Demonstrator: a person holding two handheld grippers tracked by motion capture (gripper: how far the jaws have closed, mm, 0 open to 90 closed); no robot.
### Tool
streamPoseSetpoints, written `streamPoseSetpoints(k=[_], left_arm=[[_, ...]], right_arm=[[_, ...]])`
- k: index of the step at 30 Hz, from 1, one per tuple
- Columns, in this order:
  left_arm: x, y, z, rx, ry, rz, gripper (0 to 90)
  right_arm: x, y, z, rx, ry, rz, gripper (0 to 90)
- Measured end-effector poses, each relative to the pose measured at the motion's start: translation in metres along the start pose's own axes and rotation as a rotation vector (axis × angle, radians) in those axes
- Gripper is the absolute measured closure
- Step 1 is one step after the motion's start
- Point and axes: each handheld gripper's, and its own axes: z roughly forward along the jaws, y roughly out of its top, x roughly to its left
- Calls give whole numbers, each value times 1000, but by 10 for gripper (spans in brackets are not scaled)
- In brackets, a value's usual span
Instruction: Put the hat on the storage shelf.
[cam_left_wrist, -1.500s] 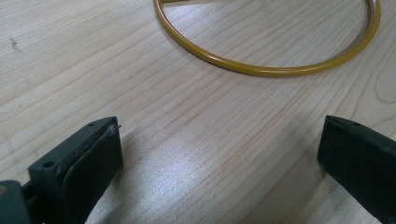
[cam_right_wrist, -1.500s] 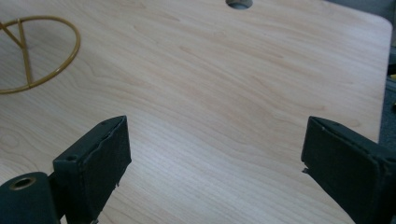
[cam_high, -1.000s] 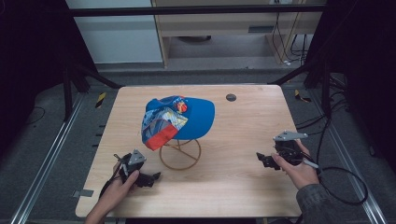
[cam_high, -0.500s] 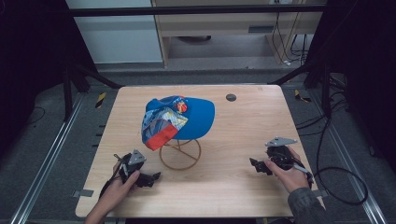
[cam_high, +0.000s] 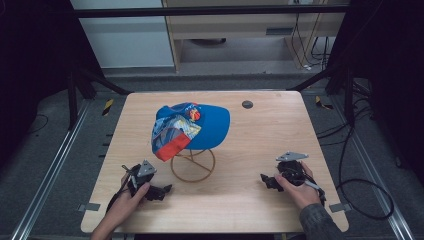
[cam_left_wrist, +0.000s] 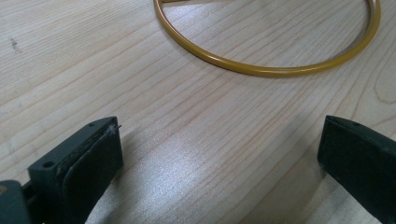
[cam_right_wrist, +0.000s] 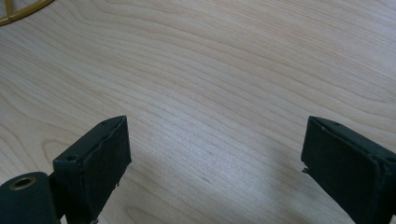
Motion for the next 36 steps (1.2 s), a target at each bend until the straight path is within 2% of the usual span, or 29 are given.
streamPoseSetpoints(k=[14, 18, 19, 23, 24, 36], left_arm=[[0, 0, 0, 0, 0, 0, 0], [0, 0, 0, 0, 0, 0, 0], [0, 0, 0, 0, -1, -1, 0], [0, 0, 0, 0, -1, -1, 0], [0, 0, 0, 0, -1, -1, 0], [0, 0, 0, 0, -1, -1, 0]], right_arm=[[8, -3, 18, -43, -10, 64, 86], [10, -3, 19, -48, -15, 54, 76], [12, -4, 20, -66, -26, 53, 74], [15, -4, 22, -61, -52, 37, 73], [18, -3, 23, -48, -75, 14, 68], [21, -5, 23, -48, -91, 20, 68]])
